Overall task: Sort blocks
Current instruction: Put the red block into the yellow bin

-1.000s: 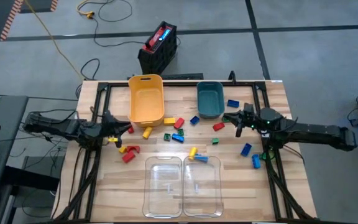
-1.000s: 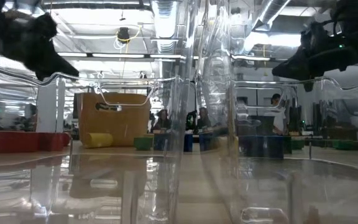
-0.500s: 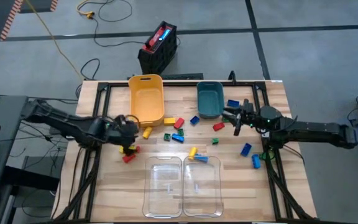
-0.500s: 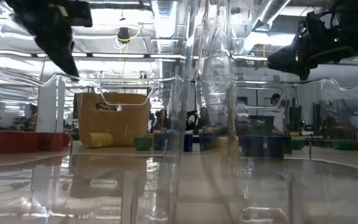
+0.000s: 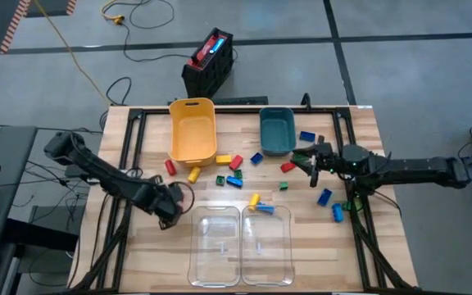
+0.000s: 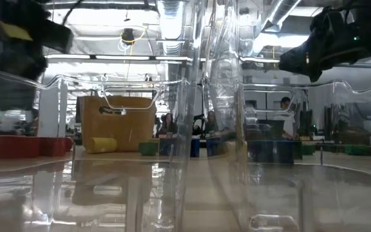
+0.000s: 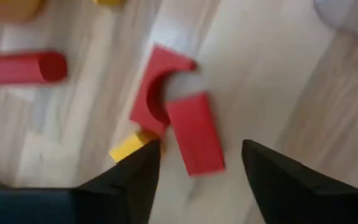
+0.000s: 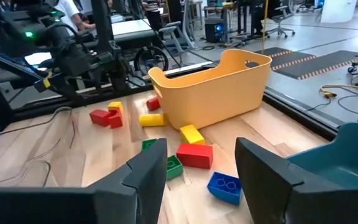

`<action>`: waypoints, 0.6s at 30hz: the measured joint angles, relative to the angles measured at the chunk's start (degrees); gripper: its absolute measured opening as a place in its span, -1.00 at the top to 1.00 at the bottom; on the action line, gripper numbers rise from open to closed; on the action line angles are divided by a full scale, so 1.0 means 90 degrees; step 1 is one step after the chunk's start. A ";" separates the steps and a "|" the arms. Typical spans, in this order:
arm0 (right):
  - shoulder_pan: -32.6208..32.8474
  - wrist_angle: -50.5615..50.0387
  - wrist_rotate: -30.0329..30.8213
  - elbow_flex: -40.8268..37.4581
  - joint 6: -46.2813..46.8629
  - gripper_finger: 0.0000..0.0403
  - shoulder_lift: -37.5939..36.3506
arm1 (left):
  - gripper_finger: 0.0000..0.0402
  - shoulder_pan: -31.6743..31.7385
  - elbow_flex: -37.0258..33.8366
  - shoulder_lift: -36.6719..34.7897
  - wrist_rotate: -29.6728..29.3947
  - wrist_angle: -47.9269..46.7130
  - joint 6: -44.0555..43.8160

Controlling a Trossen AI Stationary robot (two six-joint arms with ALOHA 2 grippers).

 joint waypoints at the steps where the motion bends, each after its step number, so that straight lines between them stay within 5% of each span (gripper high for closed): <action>1: 0.0067 -0.0003 0.0082 0.0000 -0.0022 -0.04 0.0000 | -0.19 -0.0124 0.0000 0.0000 0.0000 -0.0014 -0.0155; 11: 0.0370 -0.0073 0.0286 0.0000 -0.0147 -0.04 -0.0002 | -0.25 -0.0870 -0.0738 0.0026 -0.0837 0.0602 -0.1601; 18: 0.0374 -0.0131 0.0283 0.0000 -0.0162 -0.04 -0.0002 | -0.25 -0.0988 -0.1096 0.0019 -0.1290 0.0698 -0.1726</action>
